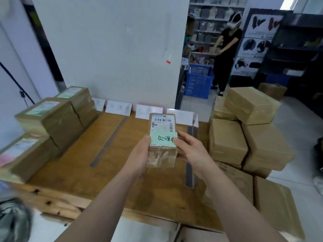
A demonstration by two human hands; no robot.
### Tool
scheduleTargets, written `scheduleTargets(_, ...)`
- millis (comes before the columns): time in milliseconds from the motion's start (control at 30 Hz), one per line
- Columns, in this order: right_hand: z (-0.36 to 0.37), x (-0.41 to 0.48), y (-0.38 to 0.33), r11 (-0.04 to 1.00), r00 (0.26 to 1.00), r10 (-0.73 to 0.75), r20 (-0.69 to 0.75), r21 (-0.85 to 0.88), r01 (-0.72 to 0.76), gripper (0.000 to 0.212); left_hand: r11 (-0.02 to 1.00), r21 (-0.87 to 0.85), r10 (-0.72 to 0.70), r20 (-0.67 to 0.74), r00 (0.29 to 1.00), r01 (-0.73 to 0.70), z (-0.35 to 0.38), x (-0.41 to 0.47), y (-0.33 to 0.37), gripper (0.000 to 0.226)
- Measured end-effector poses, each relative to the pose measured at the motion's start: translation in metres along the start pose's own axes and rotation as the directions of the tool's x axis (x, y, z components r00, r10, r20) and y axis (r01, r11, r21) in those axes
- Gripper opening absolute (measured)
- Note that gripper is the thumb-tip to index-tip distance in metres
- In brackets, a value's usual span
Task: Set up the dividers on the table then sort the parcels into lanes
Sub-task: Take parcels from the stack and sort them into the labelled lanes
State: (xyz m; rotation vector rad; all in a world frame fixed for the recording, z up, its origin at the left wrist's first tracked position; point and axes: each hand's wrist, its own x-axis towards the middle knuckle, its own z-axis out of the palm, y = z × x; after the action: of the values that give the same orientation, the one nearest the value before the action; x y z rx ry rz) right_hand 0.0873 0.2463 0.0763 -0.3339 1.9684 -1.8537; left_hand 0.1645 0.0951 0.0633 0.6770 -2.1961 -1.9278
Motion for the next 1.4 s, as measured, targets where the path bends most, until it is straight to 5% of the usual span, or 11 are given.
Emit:
scheduleTargets(233,0.124,0.044,-0.017,1.000,0.997,-0.001,0.078,0.024,-0.001,0.038,0.997,0.077,0.030,-0.075,0.997,-0.024,-0.133,0.037,-0.014,0.063)
scheduleTargets(333,0.171,0.064,-0.018,1.000,0.995,0.007,0.100,0.013,-0.008,0.043,0.995,0.091,0.039,-0.075,0.996,-0.032,-0.187,0.052,-0.013,0.035)
scheduleTargets(567,0.256,0.113,-0.023,0.998,0.994,0.052,0.092,0.029,-0.055,0.044,0.991,0.137,0.005,-0.081,0.997,0.006,-0.270,0.098,-0.011,0.022)
scheduleTargets(700,0.280,0.155,-0.025,0.996,0.994,0.083,0.072,0.031,-0.085,0.045,0.989,0.151,0.007,-0.066,0.998,0.003,-0.293,0.138,-0.010,0.015)
scheduleTargets(1000,0.309,0.273,-0.023,0.985,0.981,0.172,0.087,-0.008,-0.171,0.036,0.985,0.170,-0.025,-0.093,0.995,0.041,-0.324,0.258,-0.023,0.045)
scheduleTargets(1400,0.335,0.392,0.022,0.949,0.952,0.305,0.019,-0.089,-0.302,0.036,0.975,0.140,-0.175,-0.013,0.984,0.175,-0.338,0.385,-0.059,0.043)
